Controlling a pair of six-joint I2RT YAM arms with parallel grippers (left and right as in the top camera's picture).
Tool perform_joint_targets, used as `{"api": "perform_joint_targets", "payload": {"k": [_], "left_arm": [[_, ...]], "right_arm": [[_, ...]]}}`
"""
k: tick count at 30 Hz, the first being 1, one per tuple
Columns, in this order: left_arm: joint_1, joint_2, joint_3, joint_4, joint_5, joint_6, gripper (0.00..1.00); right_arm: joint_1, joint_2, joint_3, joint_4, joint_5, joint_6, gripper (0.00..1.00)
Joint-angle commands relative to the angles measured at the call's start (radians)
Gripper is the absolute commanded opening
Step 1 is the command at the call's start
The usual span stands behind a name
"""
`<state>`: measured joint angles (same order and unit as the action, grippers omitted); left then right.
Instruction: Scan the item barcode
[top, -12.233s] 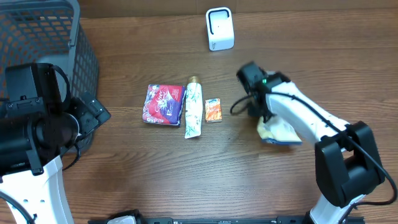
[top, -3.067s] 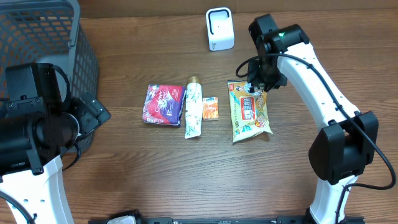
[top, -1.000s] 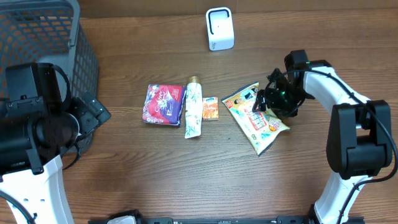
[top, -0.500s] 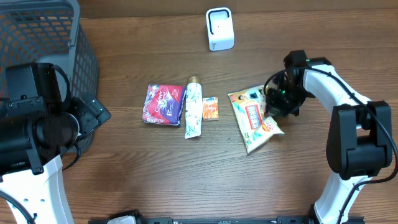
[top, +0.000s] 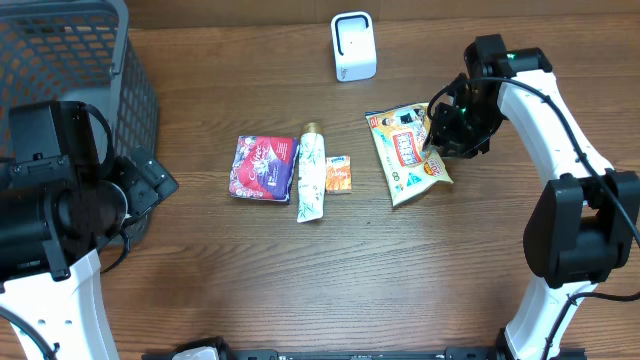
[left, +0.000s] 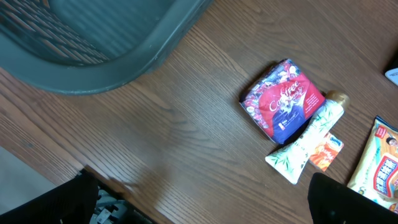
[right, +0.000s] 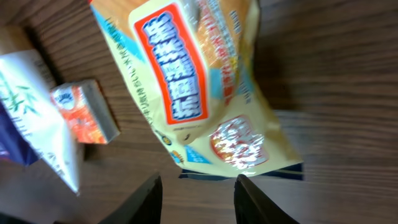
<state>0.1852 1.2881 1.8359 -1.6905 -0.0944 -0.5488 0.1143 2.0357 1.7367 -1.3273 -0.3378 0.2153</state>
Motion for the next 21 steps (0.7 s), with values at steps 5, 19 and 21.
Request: {"api": "perform_joint_targets", "payload": {"k": [5,19,21], "left_arm": [[0.005,0.002,-0.002,0.001,-0.010,-0.016,1.00],[0.005,0.002,-0.002,0.001,-0.010,-0.016,1.00],[0.005,0.002,-0.002,0.001,-0.010,-0.016,1.00]], "right_arm": [[0.015,0.003,-0.138,0.142,0.114,-0.005,0.32],[0.015,-0.021,-0.316,0.151,0.386,0.186,0.04],[0.015,-0.037,-0.266,0.096,0.393,0.185,0.06]]}}
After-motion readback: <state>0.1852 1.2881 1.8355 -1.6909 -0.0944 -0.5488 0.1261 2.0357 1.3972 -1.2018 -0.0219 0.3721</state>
